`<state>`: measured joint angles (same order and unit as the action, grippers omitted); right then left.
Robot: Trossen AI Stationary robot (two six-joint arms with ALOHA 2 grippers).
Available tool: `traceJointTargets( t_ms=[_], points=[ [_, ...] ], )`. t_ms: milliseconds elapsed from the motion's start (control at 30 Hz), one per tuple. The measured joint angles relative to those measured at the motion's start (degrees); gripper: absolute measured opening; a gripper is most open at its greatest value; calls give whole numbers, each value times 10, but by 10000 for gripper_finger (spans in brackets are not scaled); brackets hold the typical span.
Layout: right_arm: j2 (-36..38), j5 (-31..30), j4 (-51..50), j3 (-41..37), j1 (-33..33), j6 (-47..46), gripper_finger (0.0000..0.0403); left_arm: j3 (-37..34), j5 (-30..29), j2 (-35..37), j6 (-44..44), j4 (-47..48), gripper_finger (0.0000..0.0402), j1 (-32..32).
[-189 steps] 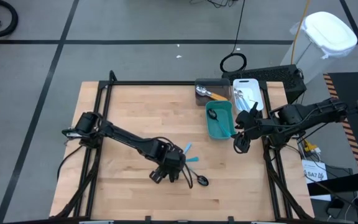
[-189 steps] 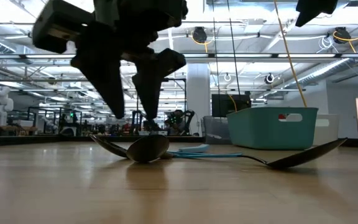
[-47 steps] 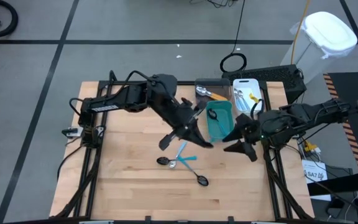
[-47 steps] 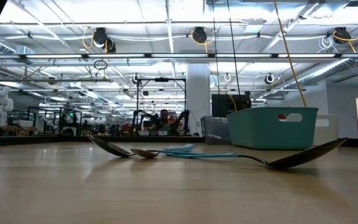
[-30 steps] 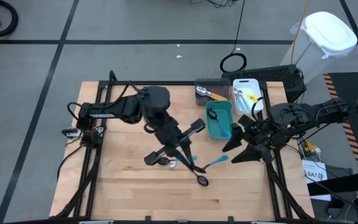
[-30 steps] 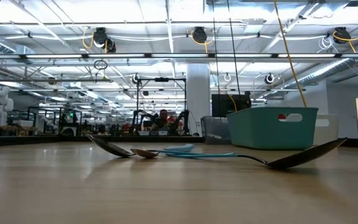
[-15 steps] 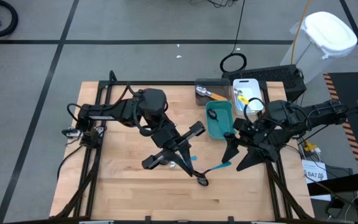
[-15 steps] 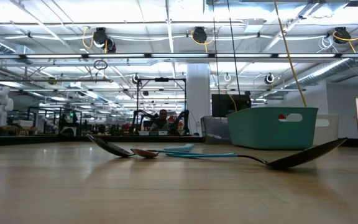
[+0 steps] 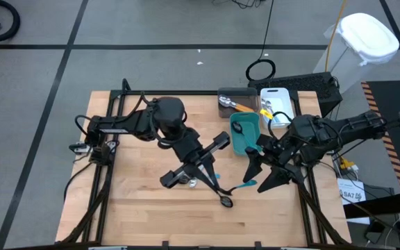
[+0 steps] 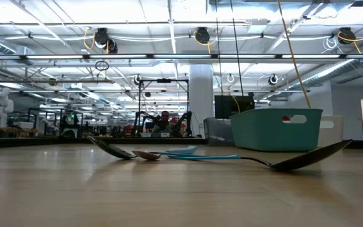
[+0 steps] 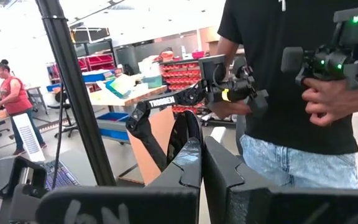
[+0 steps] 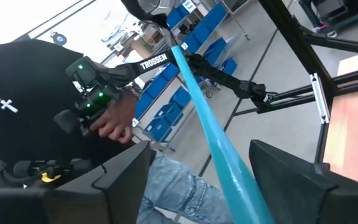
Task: Sort silverware by color (type)
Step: Put the blue spoon into the green bin
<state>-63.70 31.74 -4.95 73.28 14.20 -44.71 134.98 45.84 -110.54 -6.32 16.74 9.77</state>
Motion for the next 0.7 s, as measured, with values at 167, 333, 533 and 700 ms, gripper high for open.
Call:
traceJointTargets(
  t_ms=[167, 333, 533, 700],
  points=[
    [0, 18, 0, 0, 0, 7, 276, 0, 0, 0, 15, -6, 1, -2],
    [0, 28, 0, 0, 0, 27, 268, 0, 2, 0, 29, -10, 1, -9],
    [-2, 0, -1, 0, -2, 41, 257, 0, 1, 0, 52, -40, 1, -13],
    [-8, 10, -1, 0, -5, 54, 257, 0, 1, -1, 51, -35, 1, -13]
  ],
)
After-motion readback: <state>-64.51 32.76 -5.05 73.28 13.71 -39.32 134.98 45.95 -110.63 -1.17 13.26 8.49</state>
